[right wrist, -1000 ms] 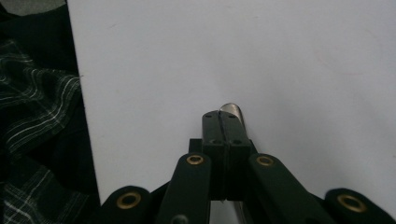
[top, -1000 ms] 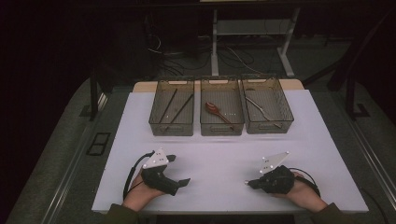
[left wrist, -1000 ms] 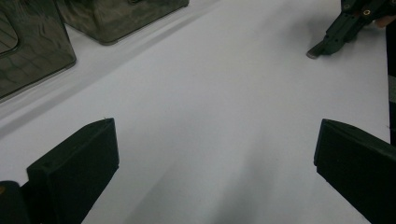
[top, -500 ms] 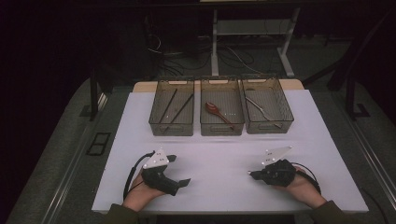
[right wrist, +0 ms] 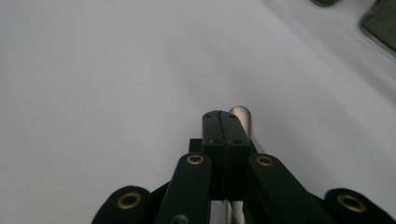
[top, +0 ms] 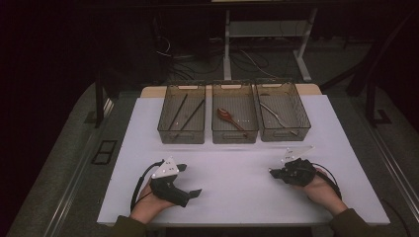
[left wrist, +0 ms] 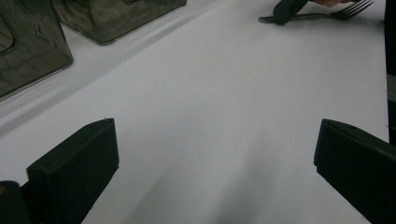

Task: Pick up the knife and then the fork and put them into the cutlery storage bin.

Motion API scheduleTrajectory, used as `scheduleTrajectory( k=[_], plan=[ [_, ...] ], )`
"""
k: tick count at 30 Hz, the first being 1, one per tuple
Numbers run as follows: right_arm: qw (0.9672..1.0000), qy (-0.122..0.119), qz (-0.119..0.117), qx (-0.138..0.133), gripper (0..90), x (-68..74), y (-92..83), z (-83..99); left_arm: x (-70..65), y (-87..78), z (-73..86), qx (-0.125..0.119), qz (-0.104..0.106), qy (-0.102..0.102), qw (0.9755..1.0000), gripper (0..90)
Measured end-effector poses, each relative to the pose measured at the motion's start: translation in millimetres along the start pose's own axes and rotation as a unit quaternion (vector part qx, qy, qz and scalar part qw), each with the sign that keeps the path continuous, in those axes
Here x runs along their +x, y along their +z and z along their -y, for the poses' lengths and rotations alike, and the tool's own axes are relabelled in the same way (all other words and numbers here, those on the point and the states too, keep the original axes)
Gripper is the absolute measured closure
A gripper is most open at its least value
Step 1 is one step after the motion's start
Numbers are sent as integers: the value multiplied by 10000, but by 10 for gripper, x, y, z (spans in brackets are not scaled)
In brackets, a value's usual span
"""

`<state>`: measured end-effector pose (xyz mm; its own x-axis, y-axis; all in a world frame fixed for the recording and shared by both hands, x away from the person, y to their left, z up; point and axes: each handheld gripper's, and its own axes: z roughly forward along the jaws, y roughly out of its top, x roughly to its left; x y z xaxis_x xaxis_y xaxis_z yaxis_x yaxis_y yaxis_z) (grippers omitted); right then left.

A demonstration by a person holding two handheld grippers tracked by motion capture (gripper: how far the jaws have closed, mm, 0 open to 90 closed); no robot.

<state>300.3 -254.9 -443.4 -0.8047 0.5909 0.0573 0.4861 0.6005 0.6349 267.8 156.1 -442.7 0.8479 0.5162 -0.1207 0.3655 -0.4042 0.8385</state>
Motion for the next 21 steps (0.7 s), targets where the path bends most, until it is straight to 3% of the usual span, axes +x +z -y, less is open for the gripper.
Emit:
scheduleTrajectory(
  k=[5, 11, 16, 21],
  plan=[
    [9999, 107, -123, 8, 888, -22, -8, -1, 2, -5, 0, -10, -6, -8, 10000, 0],
    [9987, 426, -249, -138, 720, -30, -161, -22, -1, -20, 7, -17, -22, -25, 10000, 0],
    [9966, 689, -452, 0, 602, -46, -308, -24, 2, -30, 22, -7, -25, -44, 10000, 0],
    [9959, 837, -336, 96, 522, -82, -460, -20, -5, -46, 17, -40, -53, -23, 10000, 0]
  ],
)
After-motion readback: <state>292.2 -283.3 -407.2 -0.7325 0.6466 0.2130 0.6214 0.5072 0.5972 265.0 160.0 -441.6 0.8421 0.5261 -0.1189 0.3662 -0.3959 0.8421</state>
